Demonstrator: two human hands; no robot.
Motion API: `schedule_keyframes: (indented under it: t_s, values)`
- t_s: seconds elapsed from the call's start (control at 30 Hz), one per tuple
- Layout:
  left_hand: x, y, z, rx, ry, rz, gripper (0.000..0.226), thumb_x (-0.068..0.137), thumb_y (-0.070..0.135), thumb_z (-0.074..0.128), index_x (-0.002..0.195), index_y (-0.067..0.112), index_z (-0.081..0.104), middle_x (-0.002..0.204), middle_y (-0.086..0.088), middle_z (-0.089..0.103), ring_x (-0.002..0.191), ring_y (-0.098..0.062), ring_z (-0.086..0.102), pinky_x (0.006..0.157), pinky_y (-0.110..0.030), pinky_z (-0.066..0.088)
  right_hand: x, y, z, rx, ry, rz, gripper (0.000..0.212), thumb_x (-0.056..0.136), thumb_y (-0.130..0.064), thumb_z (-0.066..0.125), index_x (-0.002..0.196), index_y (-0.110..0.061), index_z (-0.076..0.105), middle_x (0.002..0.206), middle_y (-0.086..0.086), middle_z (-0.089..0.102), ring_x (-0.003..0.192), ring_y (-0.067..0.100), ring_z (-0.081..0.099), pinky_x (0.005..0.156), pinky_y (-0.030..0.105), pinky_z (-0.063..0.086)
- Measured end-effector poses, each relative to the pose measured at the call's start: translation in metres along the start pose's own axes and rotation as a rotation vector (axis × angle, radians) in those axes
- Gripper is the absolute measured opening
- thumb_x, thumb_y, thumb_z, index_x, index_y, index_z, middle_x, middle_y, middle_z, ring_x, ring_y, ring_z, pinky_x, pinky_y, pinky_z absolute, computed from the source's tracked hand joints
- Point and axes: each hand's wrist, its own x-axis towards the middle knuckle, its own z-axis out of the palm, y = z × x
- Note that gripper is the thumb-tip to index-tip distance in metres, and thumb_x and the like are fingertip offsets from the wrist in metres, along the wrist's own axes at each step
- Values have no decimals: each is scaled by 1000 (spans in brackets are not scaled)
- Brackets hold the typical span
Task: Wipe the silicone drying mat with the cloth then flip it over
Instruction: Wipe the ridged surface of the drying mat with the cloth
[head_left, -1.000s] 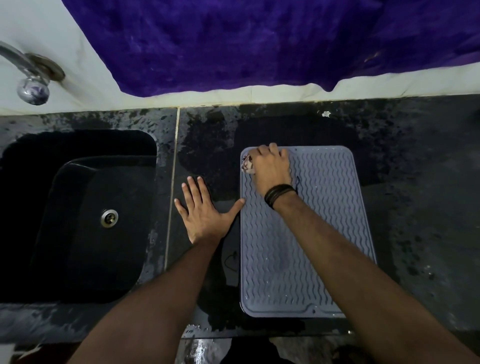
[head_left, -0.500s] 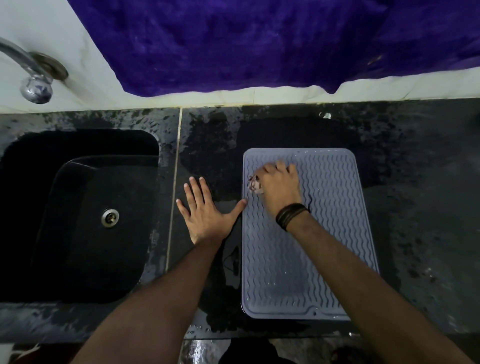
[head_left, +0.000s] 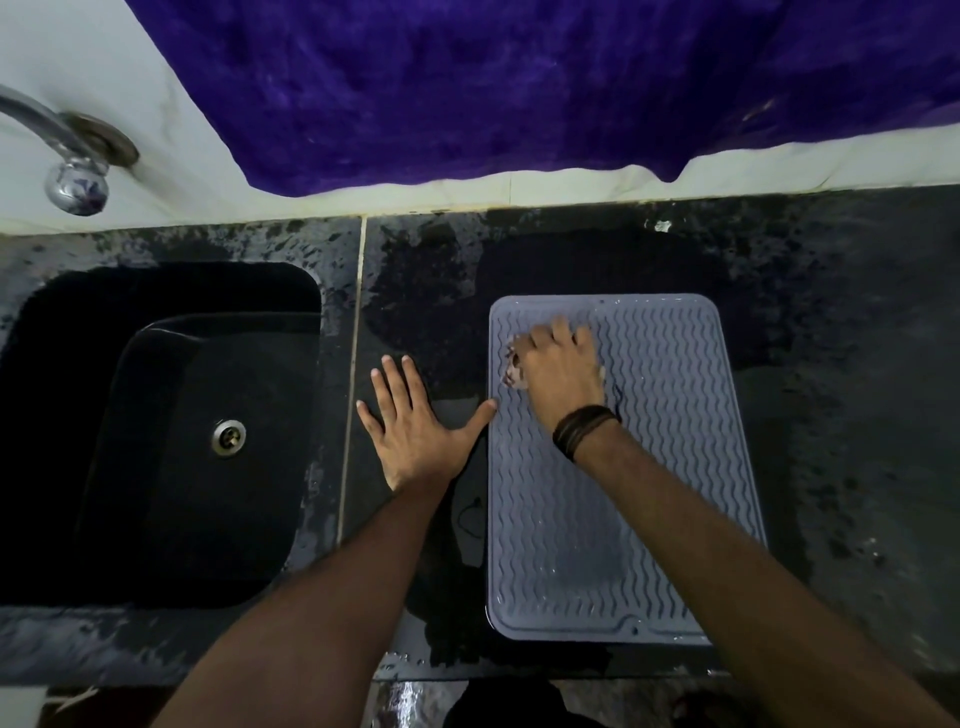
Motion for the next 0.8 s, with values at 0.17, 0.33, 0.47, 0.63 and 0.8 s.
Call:
schedule_keyframes:
  t_s: [0.17,0.33,0.47,0.63,0.8]
  values:
    - [0,0,0,-1,1,1,131,71,103,23,165,15,-3,172,-5,-9,158,-22,-15,126,-54,-8,-22,-2,-2,2,-32,-2,46,83,-20,62,129,-20,54,130,5,56,123,27,42,97,43,33]
    - [2,-2,4,-9,10,-2,133,69,105,17,165,16,-3,172,-5,-8,157,-21,-16,126,-54,-9,22,8,-12,20,33,77,49,79,-18,64,127,-18,54,127,7,56,123,29,42,98,46,33]
    - [3,-3,7,-16,21,-3,132,70,106,17,165,16,-2,172,-5,-7,157,-20,-15,126,-55,-7,51,10,-6,17,18,123,54,78,-19,67,130,-16,51,129,9,54,124,31,41,100,48,34]
    - [4,-3,8,-5,27,-5,135,67,107,15,165,16,-1,172,-5,-7,157,-20,-15,126,-54,-8,47,11,24,146,103,99,60,75,1,64,132,-13,48,133,11,49,120,36,41,95,48,38]
    - [5,-3,8,-3,22,-10,136,66,108,15,165,16,-2,172,-4,-9,157,-19,-17,125,-54,-10,68,22,19,223,104,-26,59,80,5,59,135,-13,46,138,11,45,121,36,37,102,46,36]
